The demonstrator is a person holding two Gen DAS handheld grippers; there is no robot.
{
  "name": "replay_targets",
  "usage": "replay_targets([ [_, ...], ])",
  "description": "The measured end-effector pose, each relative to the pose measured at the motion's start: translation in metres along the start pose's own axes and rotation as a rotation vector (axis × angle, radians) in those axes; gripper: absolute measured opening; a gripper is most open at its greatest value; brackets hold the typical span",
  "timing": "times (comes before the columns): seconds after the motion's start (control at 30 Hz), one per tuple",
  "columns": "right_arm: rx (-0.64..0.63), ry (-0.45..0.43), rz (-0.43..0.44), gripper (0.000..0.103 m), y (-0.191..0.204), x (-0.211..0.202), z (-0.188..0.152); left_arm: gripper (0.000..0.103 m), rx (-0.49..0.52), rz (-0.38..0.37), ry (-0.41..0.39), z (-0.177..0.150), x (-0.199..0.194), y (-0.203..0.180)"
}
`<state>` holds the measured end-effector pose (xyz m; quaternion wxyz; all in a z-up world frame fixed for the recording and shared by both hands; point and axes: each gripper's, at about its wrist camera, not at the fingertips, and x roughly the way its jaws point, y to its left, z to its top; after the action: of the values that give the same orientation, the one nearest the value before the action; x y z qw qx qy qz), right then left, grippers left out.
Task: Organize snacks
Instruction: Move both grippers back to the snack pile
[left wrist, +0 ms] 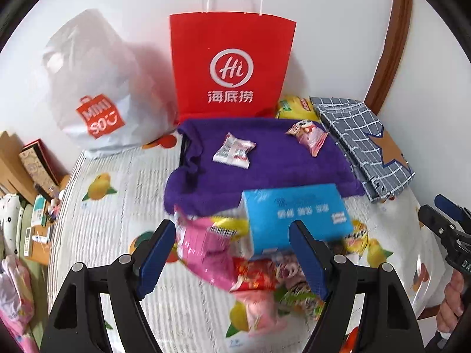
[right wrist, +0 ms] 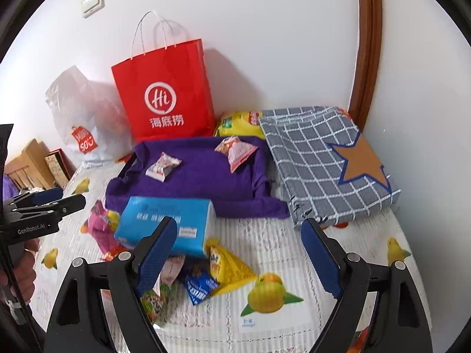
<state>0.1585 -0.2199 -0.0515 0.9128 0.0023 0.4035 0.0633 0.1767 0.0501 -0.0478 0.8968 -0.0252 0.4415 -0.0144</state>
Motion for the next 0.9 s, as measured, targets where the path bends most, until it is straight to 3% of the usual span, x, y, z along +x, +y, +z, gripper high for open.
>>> replay_targets([
  [0.2,-0.003,0.055,0.022,0.083,0.003,0.025,-0.024,0.078,-0.052,0.029,0.035,-0.024,0.001,0.02],
  [0.57,-0.053,0.152,0.027,0.059,0.008,0.082,-0.051,0.078,-0.1,0.018,0.072,-0.046,0.014,0.039],
  [0.9,-0.065,0.204,0.025,0.056,0.008,0.119,-0.058,0.078,-0.132,0.003,0.102,-0.059,0.028,0.052],
])
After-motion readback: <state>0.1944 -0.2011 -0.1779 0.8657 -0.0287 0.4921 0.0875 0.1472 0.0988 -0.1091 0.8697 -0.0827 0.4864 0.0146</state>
